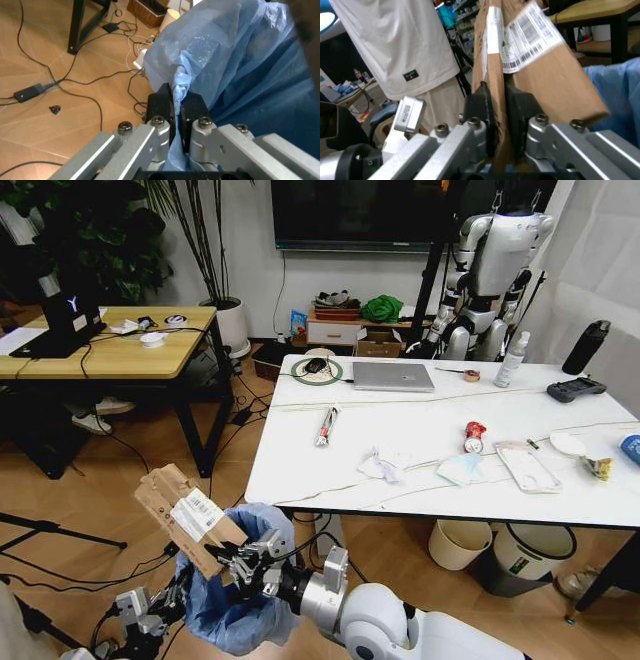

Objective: Pick up the trash bin and place the trash from the table into it.

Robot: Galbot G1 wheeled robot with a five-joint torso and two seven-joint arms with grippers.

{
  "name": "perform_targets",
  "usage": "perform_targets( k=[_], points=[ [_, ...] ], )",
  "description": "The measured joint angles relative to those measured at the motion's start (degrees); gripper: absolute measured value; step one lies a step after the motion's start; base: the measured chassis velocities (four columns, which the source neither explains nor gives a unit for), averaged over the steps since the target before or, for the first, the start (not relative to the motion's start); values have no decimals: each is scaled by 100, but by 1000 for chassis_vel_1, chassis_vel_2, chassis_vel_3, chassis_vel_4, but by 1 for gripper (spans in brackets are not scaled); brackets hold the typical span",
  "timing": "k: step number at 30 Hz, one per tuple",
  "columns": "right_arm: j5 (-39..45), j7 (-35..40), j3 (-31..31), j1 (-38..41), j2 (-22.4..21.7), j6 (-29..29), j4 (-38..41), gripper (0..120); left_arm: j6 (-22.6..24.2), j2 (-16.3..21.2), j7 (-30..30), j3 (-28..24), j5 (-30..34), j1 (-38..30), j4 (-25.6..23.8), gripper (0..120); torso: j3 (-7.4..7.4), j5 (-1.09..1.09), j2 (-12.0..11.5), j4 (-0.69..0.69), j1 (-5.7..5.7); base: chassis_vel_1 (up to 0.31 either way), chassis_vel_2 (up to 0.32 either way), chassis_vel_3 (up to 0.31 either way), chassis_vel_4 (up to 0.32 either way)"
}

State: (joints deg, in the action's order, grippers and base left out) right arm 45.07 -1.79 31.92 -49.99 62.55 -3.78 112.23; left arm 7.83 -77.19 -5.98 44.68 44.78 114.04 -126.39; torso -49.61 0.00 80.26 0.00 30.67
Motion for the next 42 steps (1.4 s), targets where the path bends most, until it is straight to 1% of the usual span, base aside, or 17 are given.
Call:
perform_targets(
  k=[1,2,7,9,15,16,17,19,22,23,24,29,30,31,36,37,42],
  points=[
    [-28,6,-2,-15,16,-2,-20,16,1,7,-1,2,5,4,-19,0,0,0,0,0,0,0,0,0,0],
    [-28,6,-2,-15,16,-2,-20,16,1,7,-1,2,5,4,-19,0,0,0,0,0,0,0,0,0,0],
    [-138,9,-88,-128,-34,-3,-55,38,12,77,3,49,16,34,-69,0,0,0,0,0,0,0,0,0,0],
    [-161,9,-108,-159,-47,-3,-55,41,16,86,9,61,15,45,-77,0,0,0,0,0,0,0,0,0,0],
    [-367,7,-189,-327,21,12,-51,65,36,184,68,239,136,252,-306,0,0,2,0,0,0,0,0,0,0],
    [-367,7,-189,-327,21,12,-51,65,36,184,68,239,136,252,-306,0,0,2,0,0,0,0,0,0,0],
    [-381,6,-198,-334,32,14,-51,69,37,199,70,266,151,277,-329,0,0,2,0,0,0,0,0,0,0],
    [-418,6,-263,-349,59,19,-36,81,39,239,72,355,180,357,-395,0,0,0,0,0,0,0,0,0,0],
    [-423,7,-408,-364,9,19,44,91,41,301,56,431,161,477,-457,0,0,0,0,1,0,0,0,0,0],
    [-423,7,-408,-364,9,19,44,91,41,301,56,431,161,477,-457,0,0,0,0,1,0,0,0,0,0],
    [-428,2,-496,-387,-25,19,95,97,41,308,37,425,131,484,-466,0,0,0,0,0,0,0,0,0,0],
    [-435,72,-1044,-569,-137,-3,466,100,41,346,48,266,-5,340,-225,0,0,2,0,1,0,0,0,0,0],
    [-435,72,-1044,-569,-137,-3,466,100,41,346,48,266,-5,340,-225,0,0,2,0,1,0,0,0,0,0],
    [-420,83,-1242,-633,-185,-7,572,100,56,412,53,221,-6,299,-157,0,0,-2,0,2,0,0,0,0,0],
    [-45,165,-2130,-909,-438,-17,846,100,100,854,100,116,129,114,-25,0,0,0,0,-2,0,0,0,0,0],
    [-45,165,-2130,-909,-438,-17,846,100,100,854,100,116,129,114,-25,0,0,0,0,-2,0,0,0,0,0],
    [45,450,-2860,-1252,-584,-200,847,100,181,1204,238,25,346,3,-18,0,0,0,0,0,0,0,0,0,0]
  ],
)
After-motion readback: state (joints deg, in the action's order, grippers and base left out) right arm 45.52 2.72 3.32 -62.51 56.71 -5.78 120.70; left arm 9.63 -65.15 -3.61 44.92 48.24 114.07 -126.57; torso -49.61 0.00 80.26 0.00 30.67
